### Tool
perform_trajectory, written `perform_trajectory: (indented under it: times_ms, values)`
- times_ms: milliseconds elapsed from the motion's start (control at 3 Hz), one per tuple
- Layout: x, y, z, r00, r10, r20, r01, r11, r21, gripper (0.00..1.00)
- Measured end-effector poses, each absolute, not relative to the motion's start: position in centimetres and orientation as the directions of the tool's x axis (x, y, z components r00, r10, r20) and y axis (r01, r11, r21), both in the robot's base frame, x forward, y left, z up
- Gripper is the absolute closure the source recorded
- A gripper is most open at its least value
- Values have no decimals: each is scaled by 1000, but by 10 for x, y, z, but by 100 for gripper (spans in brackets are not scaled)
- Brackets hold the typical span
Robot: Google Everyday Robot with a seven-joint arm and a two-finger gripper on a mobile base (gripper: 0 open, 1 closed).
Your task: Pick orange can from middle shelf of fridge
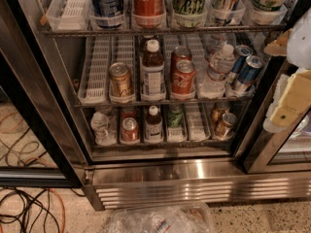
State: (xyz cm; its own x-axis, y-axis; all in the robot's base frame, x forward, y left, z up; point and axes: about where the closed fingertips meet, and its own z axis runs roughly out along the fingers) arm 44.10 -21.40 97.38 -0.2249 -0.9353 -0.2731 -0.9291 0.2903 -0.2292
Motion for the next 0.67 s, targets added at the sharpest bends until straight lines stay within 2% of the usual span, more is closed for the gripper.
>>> perform_trajectory:
  times_ms: [667]
  values:
    - [429,-176,952,-258,-791,-554,-895,411,-170,0]
